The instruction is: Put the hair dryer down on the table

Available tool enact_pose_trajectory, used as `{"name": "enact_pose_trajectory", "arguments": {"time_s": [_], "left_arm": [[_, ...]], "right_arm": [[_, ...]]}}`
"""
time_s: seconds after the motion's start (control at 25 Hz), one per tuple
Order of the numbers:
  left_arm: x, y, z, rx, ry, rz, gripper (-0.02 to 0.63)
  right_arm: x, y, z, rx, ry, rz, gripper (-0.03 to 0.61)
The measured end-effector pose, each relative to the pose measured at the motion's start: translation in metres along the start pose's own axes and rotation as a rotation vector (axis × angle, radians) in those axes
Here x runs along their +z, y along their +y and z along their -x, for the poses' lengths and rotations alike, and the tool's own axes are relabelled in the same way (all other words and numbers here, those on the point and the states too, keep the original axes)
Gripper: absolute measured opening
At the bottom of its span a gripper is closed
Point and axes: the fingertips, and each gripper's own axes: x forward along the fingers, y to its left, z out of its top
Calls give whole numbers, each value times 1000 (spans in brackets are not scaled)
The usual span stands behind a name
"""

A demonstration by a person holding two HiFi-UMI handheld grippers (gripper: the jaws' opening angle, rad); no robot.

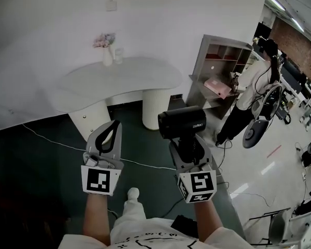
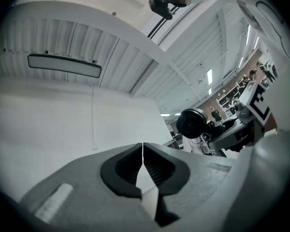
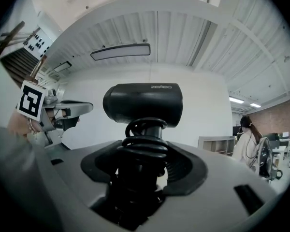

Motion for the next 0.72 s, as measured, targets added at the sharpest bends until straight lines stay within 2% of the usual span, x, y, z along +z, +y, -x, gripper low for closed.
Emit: {"name": "enact_pose_trajectory", "arguments": {"time_s": [0.4,0.72], "left_arm": [[-66,81,-122,-54,-17,34,20],[-115,153,-203,-88,-12,64,20]], "right_arm": [[-11,-20,-141,-61,38,2,265],[-16,-19,-250,-105,64,-13,265]]}}
